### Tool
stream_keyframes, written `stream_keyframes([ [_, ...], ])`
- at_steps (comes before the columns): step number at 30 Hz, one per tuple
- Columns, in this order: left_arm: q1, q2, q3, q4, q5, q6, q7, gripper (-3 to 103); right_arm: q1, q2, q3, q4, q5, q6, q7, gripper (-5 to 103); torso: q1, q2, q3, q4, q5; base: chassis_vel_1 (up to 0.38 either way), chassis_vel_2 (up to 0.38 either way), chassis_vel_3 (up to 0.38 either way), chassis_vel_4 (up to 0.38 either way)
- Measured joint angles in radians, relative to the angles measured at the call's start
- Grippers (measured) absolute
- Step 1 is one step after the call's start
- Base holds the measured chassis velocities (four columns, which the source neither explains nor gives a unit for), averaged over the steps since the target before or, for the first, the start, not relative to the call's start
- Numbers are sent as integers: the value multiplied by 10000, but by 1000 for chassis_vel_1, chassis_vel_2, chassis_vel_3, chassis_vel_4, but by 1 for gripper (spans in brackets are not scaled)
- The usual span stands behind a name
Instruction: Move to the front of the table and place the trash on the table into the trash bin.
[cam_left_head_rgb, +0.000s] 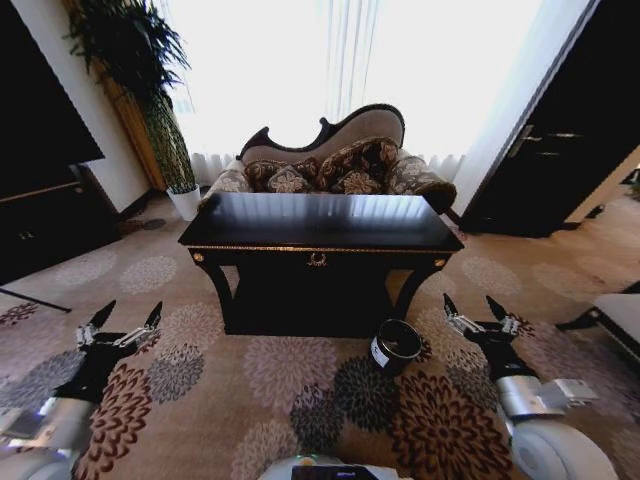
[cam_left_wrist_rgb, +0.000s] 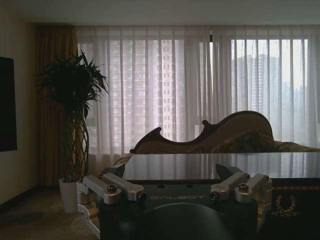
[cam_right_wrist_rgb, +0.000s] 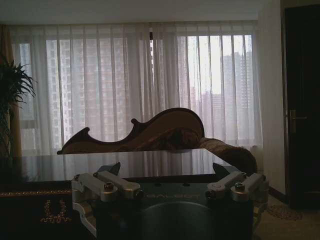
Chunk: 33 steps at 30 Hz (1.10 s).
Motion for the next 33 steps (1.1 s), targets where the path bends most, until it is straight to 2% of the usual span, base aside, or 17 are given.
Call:
stream_keyframes([
  [33,0,1,0,0,0,0,0,100,2,0,-1,0,0,-1,0,100,4,-2,1,1,-1,171,-174,-173,178],
])
